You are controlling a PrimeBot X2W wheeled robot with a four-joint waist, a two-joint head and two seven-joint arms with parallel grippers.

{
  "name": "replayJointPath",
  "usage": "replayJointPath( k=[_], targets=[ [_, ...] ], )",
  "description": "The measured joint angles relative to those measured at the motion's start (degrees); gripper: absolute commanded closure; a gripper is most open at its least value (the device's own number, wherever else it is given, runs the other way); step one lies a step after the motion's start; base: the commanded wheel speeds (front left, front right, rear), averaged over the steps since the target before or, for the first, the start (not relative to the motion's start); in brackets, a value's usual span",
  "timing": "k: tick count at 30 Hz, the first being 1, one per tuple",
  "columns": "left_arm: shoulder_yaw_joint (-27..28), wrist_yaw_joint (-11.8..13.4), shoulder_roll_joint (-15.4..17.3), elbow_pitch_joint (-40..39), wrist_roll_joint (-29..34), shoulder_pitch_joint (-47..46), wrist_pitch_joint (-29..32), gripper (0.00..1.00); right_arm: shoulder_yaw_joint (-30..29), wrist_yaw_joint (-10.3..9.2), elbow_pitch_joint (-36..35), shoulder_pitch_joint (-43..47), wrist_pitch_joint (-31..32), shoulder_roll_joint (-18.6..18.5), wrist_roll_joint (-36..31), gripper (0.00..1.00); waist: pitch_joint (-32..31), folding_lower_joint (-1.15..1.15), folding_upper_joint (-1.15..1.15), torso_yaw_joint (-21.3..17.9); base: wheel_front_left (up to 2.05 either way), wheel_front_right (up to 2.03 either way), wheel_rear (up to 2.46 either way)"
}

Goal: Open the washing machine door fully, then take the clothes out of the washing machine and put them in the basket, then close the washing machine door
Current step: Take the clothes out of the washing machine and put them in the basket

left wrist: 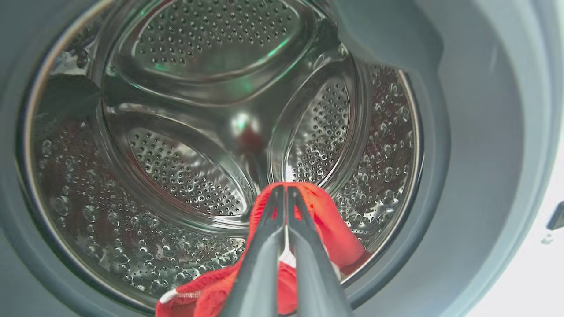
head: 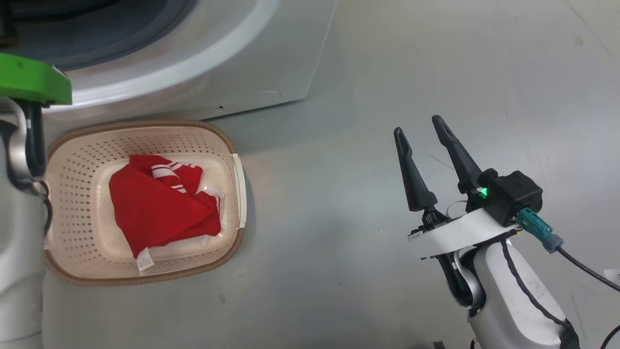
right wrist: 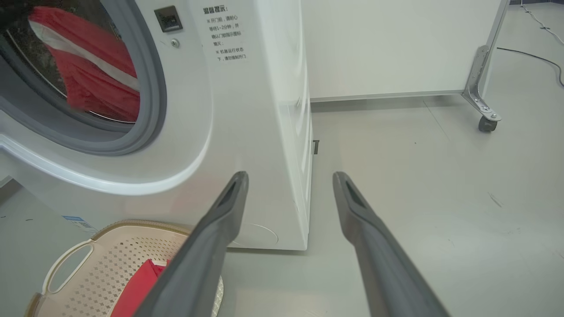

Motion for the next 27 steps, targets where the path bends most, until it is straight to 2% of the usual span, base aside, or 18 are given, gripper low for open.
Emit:
replayJointPath(
  k=[10,27],
  targets=[
    [-0.1,1.5,-2.8,-4.7,0.0,7.2,-6.3,1.00,-0.7,0.00,0.8,3.7,0.0,0.0,-1.4,0.00,-6.4,0.00,0.00,2.6,0.00,0.00,0.00],
    [0.1,3.5,-5.1,-15.7,1.5,17.5,-8.0,1.00,-1.9,-0.07,1.1,8.8,0.0,0.0,-2.0,0.00,-15.1,0.00,0.00,6.4,0.00,0.00,0.00]
  ],
)
